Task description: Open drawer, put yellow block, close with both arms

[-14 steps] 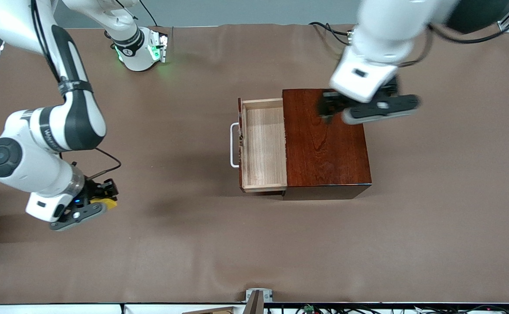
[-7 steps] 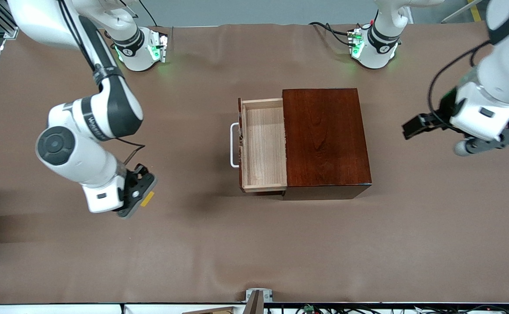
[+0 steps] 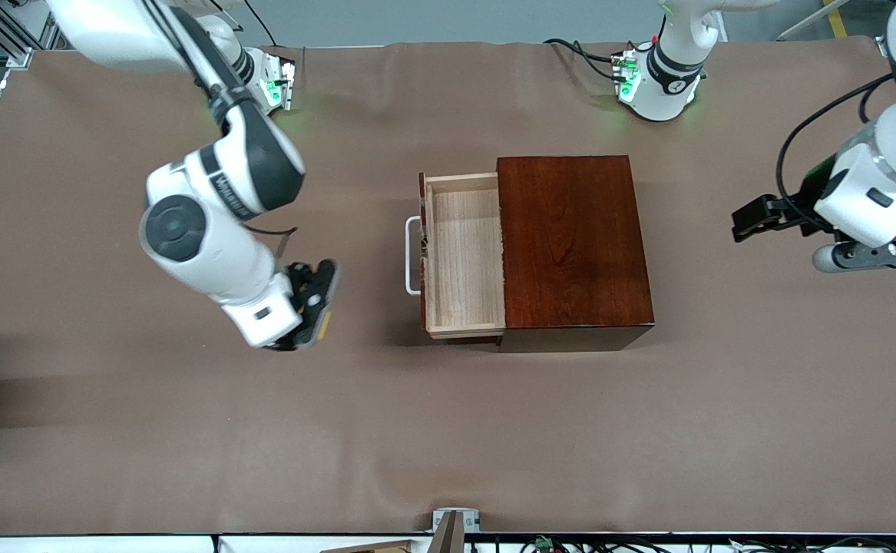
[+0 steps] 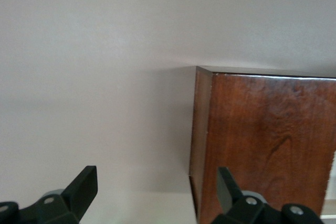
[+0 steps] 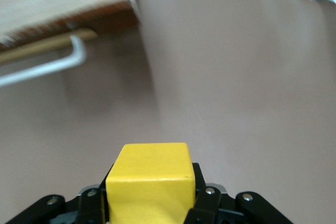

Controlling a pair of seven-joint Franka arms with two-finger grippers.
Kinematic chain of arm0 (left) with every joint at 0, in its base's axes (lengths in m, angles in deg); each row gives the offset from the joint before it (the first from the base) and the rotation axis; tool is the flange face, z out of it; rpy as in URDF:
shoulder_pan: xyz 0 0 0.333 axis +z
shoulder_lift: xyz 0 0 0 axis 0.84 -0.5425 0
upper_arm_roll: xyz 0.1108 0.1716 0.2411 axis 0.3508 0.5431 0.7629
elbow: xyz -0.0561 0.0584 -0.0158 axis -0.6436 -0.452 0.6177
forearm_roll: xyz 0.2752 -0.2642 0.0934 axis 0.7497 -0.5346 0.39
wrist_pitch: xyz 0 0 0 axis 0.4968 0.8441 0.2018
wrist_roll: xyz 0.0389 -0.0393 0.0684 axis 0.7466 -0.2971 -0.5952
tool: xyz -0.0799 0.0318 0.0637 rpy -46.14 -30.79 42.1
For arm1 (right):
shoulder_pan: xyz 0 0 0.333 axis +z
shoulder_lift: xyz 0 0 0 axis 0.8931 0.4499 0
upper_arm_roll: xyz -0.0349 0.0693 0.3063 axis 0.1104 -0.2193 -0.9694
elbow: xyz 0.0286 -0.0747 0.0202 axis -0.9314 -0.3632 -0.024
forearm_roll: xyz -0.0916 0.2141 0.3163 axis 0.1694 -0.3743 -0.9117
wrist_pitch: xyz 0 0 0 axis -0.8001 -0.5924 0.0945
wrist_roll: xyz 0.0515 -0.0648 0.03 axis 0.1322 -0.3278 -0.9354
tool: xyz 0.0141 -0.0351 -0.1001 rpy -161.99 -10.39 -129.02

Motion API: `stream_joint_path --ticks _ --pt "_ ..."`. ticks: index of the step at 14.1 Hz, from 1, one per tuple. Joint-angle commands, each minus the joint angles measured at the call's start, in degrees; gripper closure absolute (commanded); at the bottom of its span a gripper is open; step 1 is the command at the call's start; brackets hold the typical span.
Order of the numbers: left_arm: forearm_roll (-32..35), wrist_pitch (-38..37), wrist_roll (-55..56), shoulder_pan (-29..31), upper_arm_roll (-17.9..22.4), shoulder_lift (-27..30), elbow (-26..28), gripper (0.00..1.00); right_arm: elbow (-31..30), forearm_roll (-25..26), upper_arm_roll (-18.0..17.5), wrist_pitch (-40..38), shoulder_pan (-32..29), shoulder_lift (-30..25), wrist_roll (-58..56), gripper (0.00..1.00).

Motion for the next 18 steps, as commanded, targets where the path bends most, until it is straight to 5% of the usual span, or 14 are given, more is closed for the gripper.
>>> stream_joint_path --ticks 1,7,18 --pt "-0.4 3.7 -4.1 1.2 -0.6 4.0 5.7 0.0 1.7 3.5 0.0 -0.2 6.6 0.2 -0.3 1.0" --pt "0.1 5.5 -6.9 1.3 -0.3 4.3 6.1 0.0 6.6 6.4 0.5 -0.3 18.4 5.5 0.3 1.0" --pt "-0.1 5.5 -5.5 1.2 0.0 4.0 6.1 0.0 9.9 8.8 0.6 3.8 22.4 14.9 7.4 0.99"
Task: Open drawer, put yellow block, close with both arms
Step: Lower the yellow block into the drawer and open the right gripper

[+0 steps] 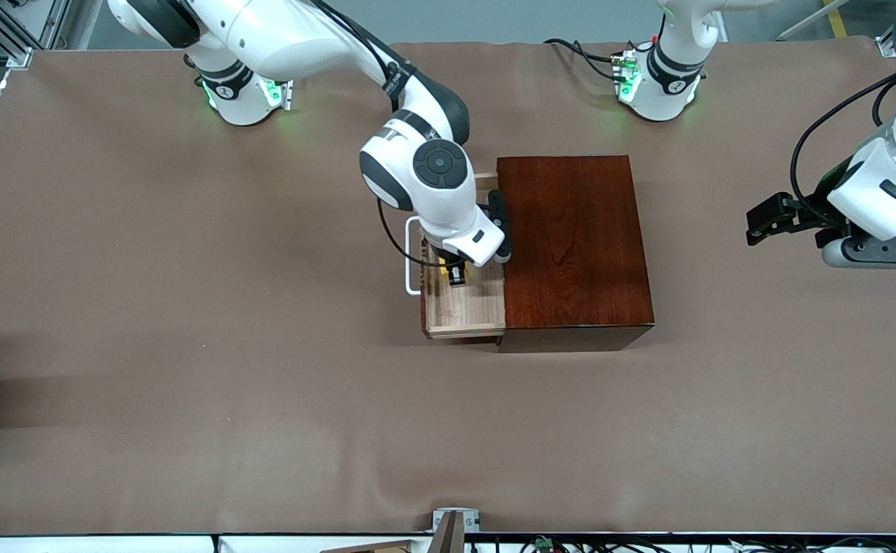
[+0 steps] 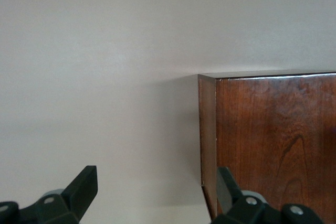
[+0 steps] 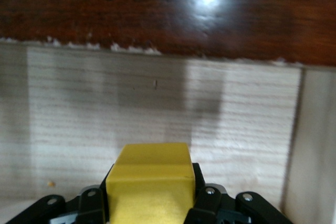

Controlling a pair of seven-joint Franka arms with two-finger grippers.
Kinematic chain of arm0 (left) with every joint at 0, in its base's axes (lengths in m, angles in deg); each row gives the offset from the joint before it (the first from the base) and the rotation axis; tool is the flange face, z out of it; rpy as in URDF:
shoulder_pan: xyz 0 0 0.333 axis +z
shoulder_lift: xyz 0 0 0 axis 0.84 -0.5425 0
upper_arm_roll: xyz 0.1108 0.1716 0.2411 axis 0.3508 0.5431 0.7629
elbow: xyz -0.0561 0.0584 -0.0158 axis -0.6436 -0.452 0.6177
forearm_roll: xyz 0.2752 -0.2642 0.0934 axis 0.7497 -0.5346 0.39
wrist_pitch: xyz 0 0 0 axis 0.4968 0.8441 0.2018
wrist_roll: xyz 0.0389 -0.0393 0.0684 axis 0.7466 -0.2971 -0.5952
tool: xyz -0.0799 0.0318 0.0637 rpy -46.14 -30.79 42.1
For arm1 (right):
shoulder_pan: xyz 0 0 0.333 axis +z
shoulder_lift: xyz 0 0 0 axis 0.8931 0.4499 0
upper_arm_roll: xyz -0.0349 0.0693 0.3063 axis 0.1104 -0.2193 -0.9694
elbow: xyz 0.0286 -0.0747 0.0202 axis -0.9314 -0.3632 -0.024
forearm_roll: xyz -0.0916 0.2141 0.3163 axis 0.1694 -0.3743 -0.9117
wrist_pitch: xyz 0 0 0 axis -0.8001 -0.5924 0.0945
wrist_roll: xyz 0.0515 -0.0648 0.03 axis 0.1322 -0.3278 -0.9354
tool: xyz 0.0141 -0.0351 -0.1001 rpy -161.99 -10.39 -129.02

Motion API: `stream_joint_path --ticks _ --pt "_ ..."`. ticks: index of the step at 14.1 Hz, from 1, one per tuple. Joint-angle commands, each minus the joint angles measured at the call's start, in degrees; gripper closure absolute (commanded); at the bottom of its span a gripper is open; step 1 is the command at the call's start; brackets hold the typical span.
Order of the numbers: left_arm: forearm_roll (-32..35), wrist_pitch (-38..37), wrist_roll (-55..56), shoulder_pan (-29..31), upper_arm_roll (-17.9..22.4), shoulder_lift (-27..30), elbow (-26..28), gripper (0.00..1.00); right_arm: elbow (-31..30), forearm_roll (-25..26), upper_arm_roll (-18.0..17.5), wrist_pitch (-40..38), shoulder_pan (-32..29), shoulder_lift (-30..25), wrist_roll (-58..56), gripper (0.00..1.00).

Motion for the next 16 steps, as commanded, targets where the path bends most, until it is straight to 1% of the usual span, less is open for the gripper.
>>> stream_joint_path --ticks 1,2,3,4,5,9,12,14,16 --pt "-0.1 0.8 -0.1 0.5 -0.2 1.5 1.7 0.0 2.3 1.6 0.5 0.5 1.6 1.7 1.9 0.97" --pt "-0.1 0.8 -0.1 0.5 -0.2 1.5 1.7 0.0 2.3 2.0 0.5 1.0 2.1 1.9 2.3 0.94" --pt "-0.1 0.8 -0.1 0.5 -0.2 1.4 1.7 0.0 2.2 2.0 0.5 1.0 2.1 1.9 2.6 0.82" --pt "-0.2 0.8 -0.1 0.5 -0.2 1.4 1.7 0.0 2.1 2.0 0.5 1.0 2.1 1.9 2.9 0.51" --pt "-0.2 0.8 -0.1 0.5 -0.2 1.5 1.7 0.0 2.1 2.0 0.5 1.0 2.1 1.9 3.1 0.01" --pt "-0.4 0.8 -0.1 0.5 -0.2 1.4 1.7 0.0 2.2 2.0 0.5 0.9 2.0 1.7 4.2 0.0" --pt "-0.3 0.7 0.0 0.5 -0.2 1.4 1.7 0.0 2.4 1.5 0.4 0.1 1.1 0.4 4.1 0.0" --pt "-0.1 0.6 -0.1 0.1 -0.5 1.4 1.7 0.0 2.6 1.3 0.4 -1.6 1.0 0.0 4.2 0.0" --pt "0.0 0.5 -0.2 -0.3 -0.8 1.4 1.7 0.0 2.6 1.3 0.5 -3.6 0.7 -0.9 7.5 0.0"
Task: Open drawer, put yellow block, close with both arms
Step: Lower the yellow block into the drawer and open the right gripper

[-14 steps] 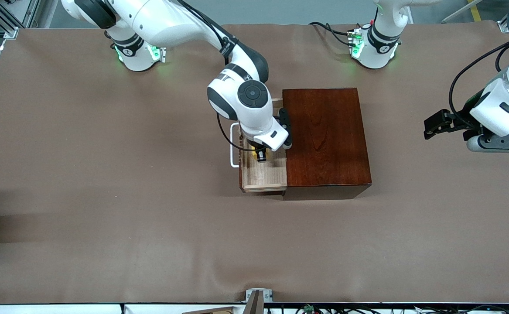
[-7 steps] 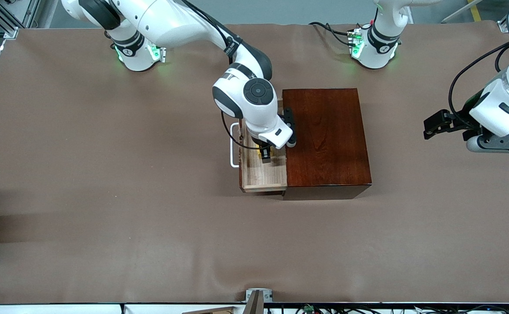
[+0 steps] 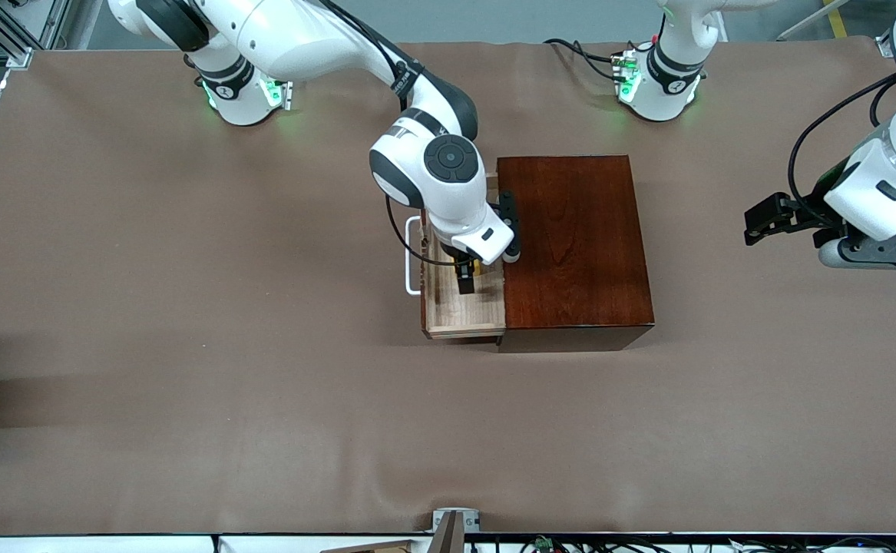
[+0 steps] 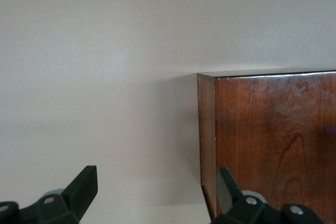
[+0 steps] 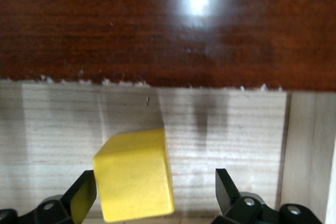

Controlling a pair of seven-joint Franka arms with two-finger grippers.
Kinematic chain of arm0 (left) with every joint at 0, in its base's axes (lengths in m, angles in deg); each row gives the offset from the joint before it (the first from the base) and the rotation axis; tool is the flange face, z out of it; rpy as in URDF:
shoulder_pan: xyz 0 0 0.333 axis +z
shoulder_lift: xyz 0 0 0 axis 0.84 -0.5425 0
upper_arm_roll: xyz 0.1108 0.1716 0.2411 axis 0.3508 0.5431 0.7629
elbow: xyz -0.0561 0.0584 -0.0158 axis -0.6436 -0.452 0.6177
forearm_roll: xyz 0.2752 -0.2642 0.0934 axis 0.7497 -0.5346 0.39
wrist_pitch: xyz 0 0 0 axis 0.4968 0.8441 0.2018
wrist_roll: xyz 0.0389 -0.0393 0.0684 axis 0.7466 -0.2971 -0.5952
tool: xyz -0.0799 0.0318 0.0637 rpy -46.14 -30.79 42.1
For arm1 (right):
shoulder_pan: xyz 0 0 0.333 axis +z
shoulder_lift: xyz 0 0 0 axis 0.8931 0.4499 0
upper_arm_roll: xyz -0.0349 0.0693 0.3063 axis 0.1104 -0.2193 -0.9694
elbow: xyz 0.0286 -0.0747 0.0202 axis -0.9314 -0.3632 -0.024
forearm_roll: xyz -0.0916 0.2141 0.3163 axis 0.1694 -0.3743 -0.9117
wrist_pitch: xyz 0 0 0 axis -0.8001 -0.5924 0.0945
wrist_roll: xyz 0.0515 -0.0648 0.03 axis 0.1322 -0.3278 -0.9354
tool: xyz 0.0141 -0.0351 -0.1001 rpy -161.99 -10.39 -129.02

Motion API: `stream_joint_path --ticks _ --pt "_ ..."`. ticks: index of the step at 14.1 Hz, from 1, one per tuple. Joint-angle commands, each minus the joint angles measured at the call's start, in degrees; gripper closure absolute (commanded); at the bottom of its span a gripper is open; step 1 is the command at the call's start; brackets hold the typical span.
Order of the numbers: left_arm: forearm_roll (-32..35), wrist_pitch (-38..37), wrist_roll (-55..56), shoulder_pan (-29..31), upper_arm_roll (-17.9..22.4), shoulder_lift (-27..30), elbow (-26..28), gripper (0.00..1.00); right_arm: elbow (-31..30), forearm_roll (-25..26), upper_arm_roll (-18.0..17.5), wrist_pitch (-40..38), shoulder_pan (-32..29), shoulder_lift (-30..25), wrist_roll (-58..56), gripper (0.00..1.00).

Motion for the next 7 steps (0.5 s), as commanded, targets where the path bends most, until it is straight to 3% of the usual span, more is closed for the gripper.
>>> stream_joint_path --ticks 1,7 --pt "0.0 0.5 -0.2 -0.3 -0.5 1.3 1.5 0.0 0.0 0.6 -0.3 -3.7 -1.4 -3.7 4.7 0.0" --pt "1.8 0.7 -0.2 -1.4 -0.6 0.6 1.6 0.0 -0.1 0.3 -0.3 -10.7 -10.2 -10.2 12.7 0.0"
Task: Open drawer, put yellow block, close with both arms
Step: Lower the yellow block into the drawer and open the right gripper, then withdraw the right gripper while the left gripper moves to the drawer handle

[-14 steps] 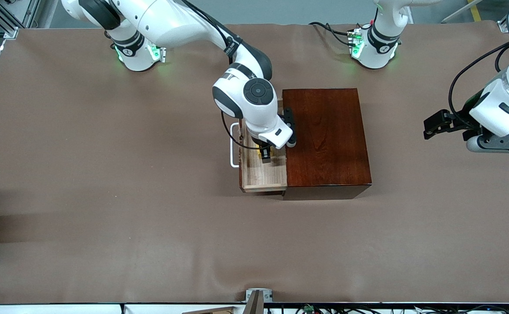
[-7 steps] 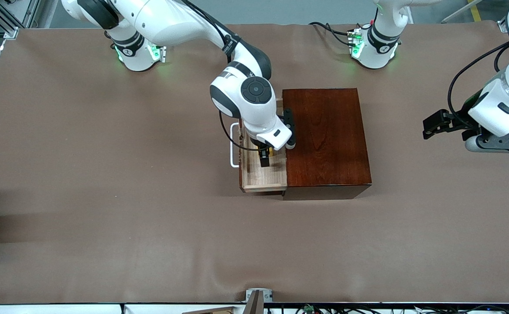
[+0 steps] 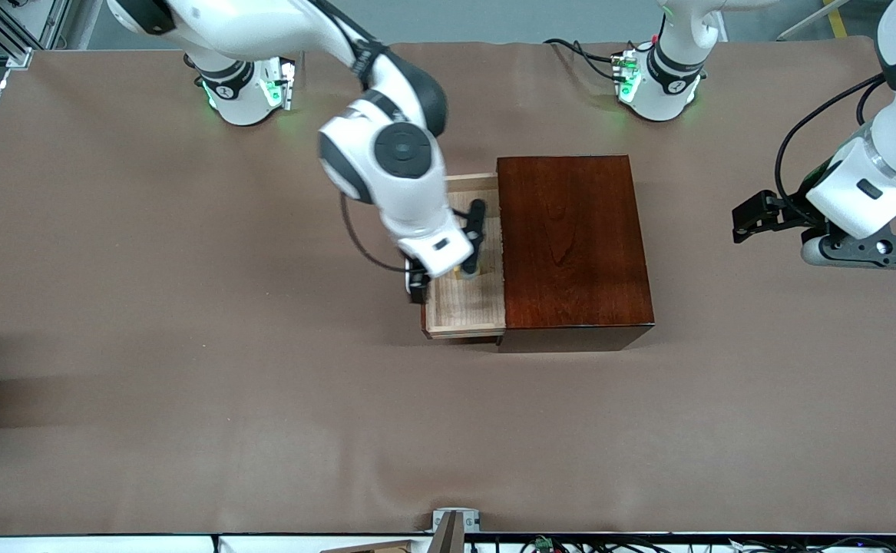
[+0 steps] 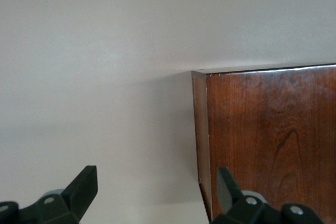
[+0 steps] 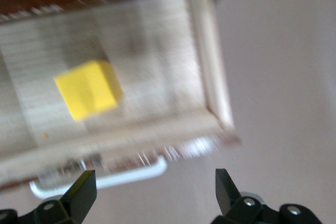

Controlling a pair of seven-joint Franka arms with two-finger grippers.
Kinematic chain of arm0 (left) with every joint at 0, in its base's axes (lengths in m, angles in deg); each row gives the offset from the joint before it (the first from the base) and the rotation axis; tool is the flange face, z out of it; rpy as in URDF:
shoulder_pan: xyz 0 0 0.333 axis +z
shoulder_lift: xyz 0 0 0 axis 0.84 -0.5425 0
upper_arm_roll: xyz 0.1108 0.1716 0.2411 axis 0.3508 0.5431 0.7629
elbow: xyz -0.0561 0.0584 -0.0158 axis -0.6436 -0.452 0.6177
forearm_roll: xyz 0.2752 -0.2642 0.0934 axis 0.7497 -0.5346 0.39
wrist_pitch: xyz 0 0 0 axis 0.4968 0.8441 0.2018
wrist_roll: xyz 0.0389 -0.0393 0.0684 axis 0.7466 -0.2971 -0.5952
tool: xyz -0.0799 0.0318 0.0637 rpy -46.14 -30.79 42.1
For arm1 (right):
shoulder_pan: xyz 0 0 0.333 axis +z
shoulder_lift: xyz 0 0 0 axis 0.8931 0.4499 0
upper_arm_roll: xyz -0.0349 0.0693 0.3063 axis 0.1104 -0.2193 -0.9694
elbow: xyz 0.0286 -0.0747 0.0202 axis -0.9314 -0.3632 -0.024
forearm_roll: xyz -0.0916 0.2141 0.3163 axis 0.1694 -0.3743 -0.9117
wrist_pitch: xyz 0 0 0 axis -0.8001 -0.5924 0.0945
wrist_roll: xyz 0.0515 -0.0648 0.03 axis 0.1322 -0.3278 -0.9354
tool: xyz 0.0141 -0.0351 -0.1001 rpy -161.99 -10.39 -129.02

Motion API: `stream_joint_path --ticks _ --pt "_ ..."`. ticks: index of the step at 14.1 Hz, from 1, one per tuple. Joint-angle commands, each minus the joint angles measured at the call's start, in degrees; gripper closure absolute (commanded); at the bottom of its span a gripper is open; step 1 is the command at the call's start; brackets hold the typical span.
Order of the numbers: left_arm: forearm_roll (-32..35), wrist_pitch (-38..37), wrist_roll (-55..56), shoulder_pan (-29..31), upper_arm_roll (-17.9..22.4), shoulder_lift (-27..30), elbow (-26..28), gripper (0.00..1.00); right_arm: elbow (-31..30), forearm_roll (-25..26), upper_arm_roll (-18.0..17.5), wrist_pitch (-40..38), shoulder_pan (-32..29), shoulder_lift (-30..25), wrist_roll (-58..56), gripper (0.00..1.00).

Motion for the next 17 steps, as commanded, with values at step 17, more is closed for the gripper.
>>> stream_joint_path --ticks 17 --pt "7.1 2.5 2.1 -15.9 -16.0 -5.7 -0.5 0.0 -13.8 -0.6 6.7 -12.9 -31.6 -25.6 18.2 0.0"
